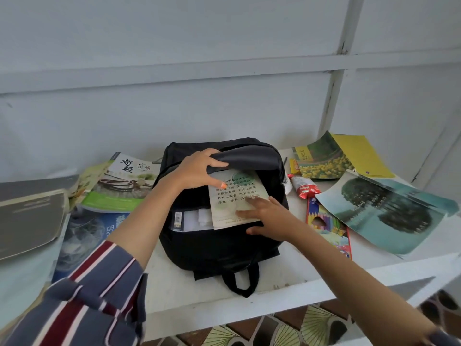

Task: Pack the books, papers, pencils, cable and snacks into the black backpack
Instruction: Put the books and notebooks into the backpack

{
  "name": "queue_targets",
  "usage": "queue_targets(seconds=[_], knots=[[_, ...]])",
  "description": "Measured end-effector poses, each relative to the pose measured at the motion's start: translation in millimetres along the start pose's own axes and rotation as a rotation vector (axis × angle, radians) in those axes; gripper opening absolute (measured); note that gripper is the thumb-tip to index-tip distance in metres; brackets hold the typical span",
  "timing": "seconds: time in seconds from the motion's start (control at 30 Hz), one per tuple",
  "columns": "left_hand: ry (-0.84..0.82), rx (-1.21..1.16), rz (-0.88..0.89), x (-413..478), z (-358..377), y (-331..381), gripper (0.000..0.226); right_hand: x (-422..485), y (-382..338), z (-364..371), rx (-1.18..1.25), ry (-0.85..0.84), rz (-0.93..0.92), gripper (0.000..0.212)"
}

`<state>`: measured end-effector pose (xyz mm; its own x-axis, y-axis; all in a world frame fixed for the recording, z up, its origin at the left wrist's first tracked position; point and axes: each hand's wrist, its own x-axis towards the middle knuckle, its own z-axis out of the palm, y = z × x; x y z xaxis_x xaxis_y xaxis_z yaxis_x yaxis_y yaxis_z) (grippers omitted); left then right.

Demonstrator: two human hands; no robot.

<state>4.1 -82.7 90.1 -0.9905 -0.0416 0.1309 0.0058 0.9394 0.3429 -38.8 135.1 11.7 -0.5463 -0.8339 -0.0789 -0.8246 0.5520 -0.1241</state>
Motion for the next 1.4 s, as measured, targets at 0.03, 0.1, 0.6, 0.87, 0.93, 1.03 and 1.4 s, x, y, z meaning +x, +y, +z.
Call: queue_targets(seconds=[0.03,0.1,0.6,0.87,0.93,1.03,1.4], knots=[[-0.005,0.0,-0.002,0,-1,0,0.06,5,2,4,0.026,-0.022,0.002,0.053],[-0.018,-0.004,-0.007,0,-3,-2,0.061,12,7,7,0.088,-0.011,0.005,0.05],[0.037,-0.102,0.022,11,-14,-6,0.063,53,22,-15,0.3,-0.163,0.048,0.047],[0.038,-0.166,0.034,17,-24,-8,0.061,62,14,-13,0.243,-0.053,0.041,0.051],[0.039,-0.18,0.034,19,-26,-8,0.06,65,15,-14,0.24,-0.064,0.044,0.049],[0.046,-0.212,0.036,22,-31,-9,0.058,71,18,-17,0.23,-0.079,0.042,0.048],[0.062,-0.258,0.036,31,-42,-8,0.056,91,26,-21,0.298,-0.054,0.033,0.048]])
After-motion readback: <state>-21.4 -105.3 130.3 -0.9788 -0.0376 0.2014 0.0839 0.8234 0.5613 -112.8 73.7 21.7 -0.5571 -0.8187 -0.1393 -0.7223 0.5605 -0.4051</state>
